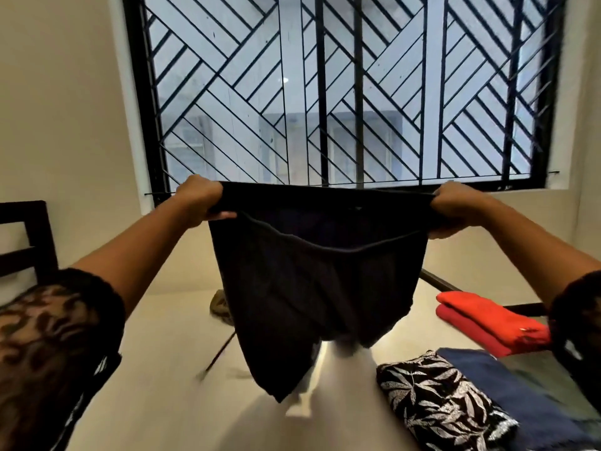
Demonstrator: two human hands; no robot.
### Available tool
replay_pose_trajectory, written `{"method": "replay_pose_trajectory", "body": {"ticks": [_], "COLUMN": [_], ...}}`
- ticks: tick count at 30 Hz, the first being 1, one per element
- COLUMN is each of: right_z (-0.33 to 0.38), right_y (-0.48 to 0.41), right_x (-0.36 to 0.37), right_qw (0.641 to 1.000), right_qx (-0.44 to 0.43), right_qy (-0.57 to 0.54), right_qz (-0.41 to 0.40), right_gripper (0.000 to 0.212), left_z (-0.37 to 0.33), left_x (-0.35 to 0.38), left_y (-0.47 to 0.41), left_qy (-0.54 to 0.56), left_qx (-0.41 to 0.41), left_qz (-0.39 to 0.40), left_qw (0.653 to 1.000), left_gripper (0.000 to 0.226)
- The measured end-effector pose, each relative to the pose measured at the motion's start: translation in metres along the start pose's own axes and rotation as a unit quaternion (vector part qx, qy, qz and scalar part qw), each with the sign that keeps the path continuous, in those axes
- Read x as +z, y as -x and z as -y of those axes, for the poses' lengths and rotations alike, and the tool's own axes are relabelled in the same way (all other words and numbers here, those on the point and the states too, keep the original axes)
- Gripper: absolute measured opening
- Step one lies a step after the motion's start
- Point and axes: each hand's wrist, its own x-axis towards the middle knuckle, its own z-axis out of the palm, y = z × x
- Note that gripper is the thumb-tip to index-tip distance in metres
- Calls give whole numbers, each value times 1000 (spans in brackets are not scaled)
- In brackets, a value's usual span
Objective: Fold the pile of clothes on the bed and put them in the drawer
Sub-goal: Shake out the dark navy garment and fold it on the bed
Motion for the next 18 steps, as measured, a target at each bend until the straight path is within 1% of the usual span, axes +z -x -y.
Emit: {"method": "replay_pose_trajectory", "body": {"ticks": [2,4,7,9,10,11,12,13,14,15,16,17,18], "right_z": [8,17,29,38,43,47,49,52,53,55,56,55,54], "right_y": [5,8,10,14,17,23,27,31,33,35,36,36,34], "right_x": [-15,-30,-50,-61,-65,-68,-69,-70,-69,-69,-68,-65,-62], "right_qw": [992,970,931,925,928,932,938,945,946,933,903,859,805], "right_qx": [-6,-10,-32,-69,-89,-108,-138,-185,-233,-271,-297,-326,-378], "right_qy": [-109,-222,-354,-373,-362,-343,-306,-228,-110,29,161,266,330], "right_qz": [69,102,77,22,-8,-45,-90,-145,-198,-236,-265,-293,-317], "right_gripper": [13,17,19,11,6,9,15,22,28,30,29,27,27], "left_z": [-16,-29,-50,-63,-67,-70,-71,-71,-69,-69,-67,-66,-64], "left_x": [-3,-10,-23,-35,-41,-46,-47,-49,-47,-47,-45,-45,-45], "left_y": [9,15,19,18,16,13,11,9,7,6,4,3,1], "left_qy": [123,191,248,245,209,141,53,-28,-91,-136,-165,-171,-166], "left_qx": [-40,-50,-17,35,73,117,159,193,219,242,266,287,304], "left_qz": [50,59,30,31,29,26,23,6,-24,-74,-124,-160,-185], "left_qw": [990,979,968,968,975,983,986,981,971,958,942,929,920], "left_gripper": [15,24,28,25,21,17,18,30,42,47,45,37,28]}}
